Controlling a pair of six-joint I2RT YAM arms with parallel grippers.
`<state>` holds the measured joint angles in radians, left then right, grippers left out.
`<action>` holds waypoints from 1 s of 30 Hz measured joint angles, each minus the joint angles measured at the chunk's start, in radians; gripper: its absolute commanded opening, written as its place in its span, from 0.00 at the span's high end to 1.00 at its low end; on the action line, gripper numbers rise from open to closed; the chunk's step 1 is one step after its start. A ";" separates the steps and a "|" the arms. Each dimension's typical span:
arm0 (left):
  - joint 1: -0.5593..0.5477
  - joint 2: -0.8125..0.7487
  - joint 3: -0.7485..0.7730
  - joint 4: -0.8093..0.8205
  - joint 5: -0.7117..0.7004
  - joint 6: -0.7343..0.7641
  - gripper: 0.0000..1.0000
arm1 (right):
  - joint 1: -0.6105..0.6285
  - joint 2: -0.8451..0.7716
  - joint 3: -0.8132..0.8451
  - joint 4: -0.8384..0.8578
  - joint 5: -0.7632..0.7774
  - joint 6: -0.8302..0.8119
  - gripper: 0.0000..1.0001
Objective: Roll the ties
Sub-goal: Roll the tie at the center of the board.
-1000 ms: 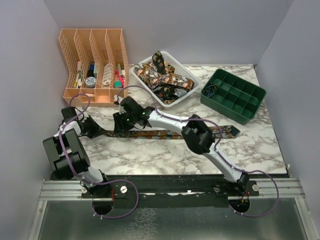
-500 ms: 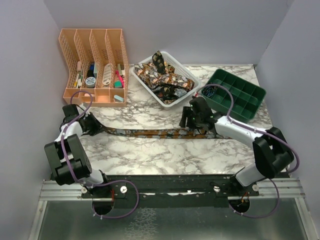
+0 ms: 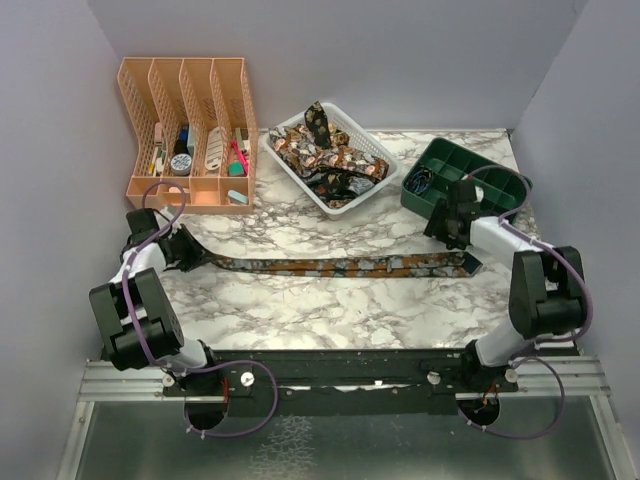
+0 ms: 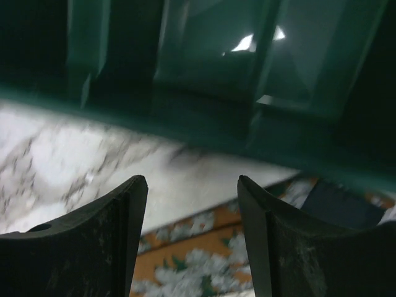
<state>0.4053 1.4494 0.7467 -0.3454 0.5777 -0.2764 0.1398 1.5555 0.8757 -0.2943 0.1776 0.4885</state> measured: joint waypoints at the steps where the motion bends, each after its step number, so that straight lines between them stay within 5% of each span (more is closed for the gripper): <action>1: -0.002 0.000 -0.002 0.001 0.004 -0.005 1.00 | -0.031 0.028 0.026 0.001 -0.002 -0.015 0.34; 11: -0.022 -0.024 -0.081 0.019 0.039 -0.086 1.00 | -0.119 0.169 0.185 -0.023 -0.057 -0.113 0.34; 19: -0.034 -0.085 -0.098 0.026 0.043 -0.134 1.00 | -0.098 -0.060 0.006 -0.005 -0.386 -0.113 0.51; 23: -0.034 -0.089 -0.098 0.025 0.043 -0.151 1.00 | 0.034 -0.077 -0.026 0.017 -0.486 -0.095 0.59; 30: -0.080 -0.170 -0.152 0.071 0.035 -0.262 1.00 | 0.373 -0.010 -0.023 0.148 -0.551 -0.085 0.52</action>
<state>0.3256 1.2797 0.5949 -0.2741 0.6132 -0.5381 0.5125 1.5459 0.8532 -0.1459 -0.3737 0.4034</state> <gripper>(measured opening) 0.018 0.471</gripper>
